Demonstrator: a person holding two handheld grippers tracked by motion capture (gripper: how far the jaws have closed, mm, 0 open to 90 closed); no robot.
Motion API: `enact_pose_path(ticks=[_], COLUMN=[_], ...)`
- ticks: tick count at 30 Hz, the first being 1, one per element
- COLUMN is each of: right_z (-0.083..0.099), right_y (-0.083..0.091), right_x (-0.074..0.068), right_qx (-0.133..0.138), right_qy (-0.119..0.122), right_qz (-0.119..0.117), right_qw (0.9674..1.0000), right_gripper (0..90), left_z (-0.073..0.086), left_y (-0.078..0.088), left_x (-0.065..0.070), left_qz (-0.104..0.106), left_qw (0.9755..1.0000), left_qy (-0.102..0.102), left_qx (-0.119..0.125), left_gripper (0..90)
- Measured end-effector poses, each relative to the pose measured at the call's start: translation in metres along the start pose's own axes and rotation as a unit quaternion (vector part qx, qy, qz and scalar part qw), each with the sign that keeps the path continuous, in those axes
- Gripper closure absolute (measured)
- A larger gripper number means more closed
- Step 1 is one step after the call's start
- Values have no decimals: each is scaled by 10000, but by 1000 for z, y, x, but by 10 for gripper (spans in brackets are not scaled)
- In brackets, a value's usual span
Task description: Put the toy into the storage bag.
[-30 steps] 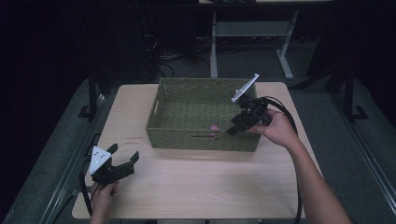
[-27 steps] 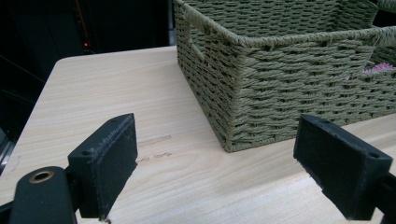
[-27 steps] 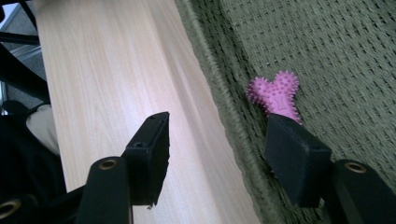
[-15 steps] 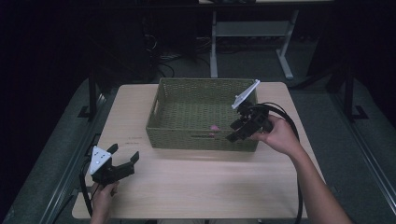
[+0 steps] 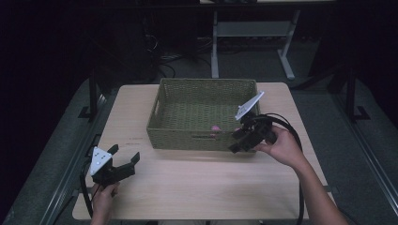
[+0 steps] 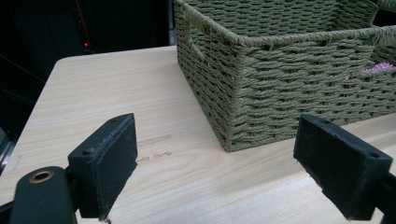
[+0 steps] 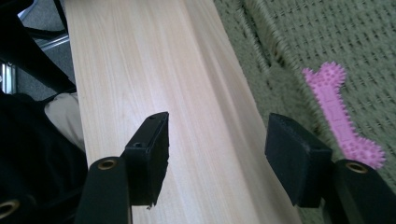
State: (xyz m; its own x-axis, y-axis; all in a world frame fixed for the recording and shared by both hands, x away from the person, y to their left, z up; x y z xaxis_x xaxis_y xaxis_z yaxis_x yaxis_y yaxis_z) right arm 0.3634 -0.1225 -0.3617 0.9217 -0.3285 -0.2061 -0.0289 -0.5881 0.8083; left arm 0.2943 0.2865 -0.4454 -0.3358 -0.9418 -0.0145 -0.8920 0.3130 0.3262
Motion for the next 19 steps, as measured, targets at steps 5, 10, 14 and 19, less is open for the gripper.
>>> enact_pose_path(ticks=[5,10,14,19], right_z=[6,17,22,31], right_y=[-3,-5,-7,-7], right_x=[-2,-5,-7,-12], right_qx=[13,28,35,84], right_qy=[-14,-71,-83,-63], right_qz=[-14,-25,-29,38], right_qw=[10000,10000,10000,9999], right_gripper=[394,393,391,377], left_z=[0,0,0,0], left_y=[0,0,0,0], left_x=[0,0,0,0], left_qz=[-6,-1,-3,0], left_qw=[10000,10000,10000,10000], left_qy=[5,-10,-4,-24], left_qx=[11,-3,-1,2], left_gripper=[130,130,130,130])
Point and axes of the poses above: each handheld gripper's, and its own axes: y roughly backward along the jaws, z roughly out of its underside, x roughly to its right, the point moved 4 cm from there along -y, roughly forward along the jaws, and after that the axes turned 2 degrees about -z, right-handed, at the moved point
